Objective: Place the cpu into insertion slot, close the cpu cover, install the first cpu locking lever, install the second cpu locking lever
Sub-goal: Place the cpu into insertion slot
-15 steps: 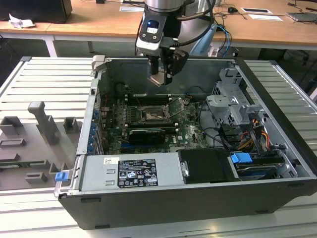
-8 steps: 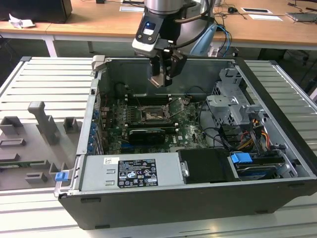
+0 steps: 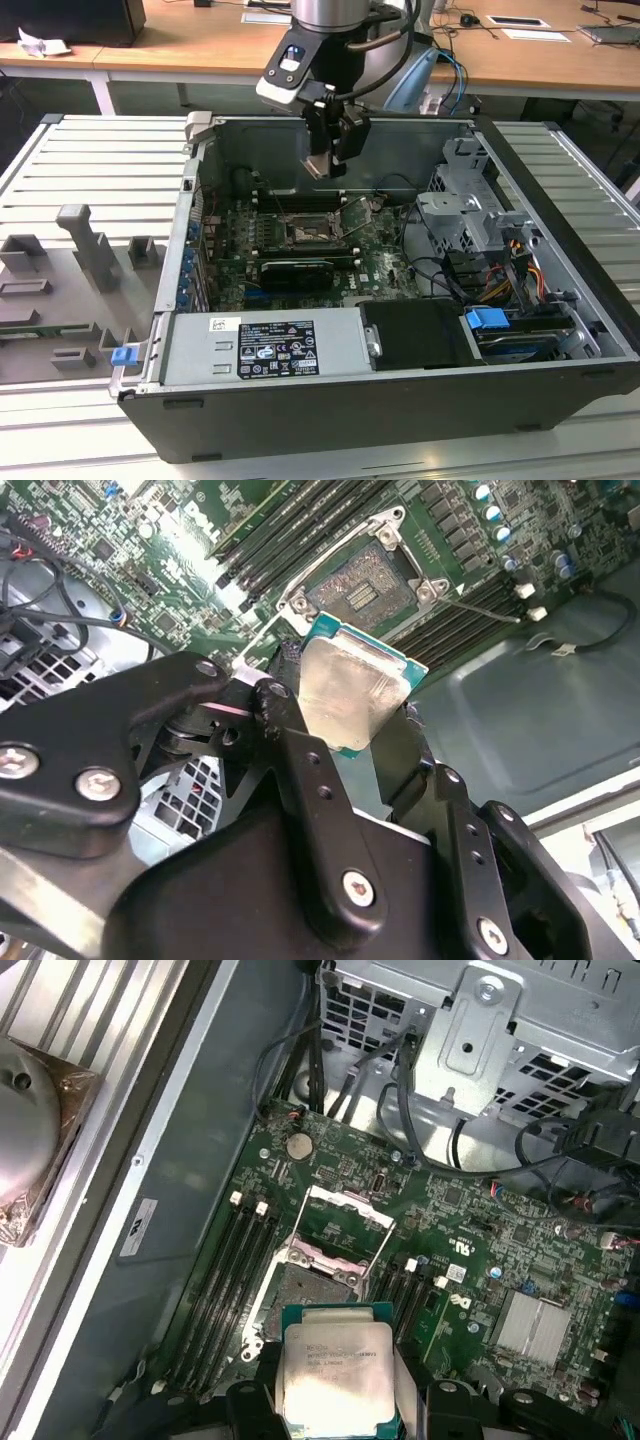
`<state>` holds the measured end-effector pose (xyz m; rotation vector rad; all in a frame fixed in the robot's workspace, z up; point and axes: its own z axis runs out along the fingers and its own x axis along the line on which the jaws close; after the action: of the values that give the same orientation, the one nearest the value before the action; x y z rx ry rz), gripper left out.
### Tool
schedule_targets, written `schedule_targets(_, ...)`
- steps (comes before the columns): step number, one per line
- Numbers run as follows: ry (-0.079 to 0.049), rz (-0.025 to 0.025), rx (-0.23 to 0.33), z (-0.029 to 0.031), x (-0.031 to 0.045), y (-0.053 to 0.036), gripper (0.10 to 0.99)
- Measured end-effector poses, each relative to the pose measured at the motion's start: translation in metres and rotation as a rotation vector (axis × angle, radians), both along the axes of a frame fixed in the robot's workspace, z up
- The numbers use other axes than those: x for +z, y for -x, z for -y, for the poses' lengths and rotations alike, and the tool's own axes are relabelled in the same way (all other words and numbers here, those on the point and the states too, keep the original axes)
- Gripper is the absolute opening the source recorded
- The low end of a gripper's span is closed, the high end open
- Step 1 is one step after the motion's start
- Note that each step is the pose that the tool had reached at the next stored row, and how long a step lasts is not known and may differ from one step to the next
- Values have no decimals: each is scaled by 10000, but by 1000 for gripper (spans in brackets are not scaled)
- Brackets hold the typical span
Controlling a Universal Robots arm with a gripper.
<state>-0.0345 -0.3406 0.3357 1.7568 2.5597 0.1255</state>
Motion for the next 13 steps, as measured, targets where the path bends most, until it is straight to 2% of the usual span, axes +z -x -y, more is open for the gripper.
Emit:
schedule_targets(10, -1, -1, -104, 0, -52, 1, 525)
schedule_targets(12, -1, -13, -105, 0, -68, 1, 525)
schedule_targets(13, -1, -46, -104, 0, -88, 0, 525)
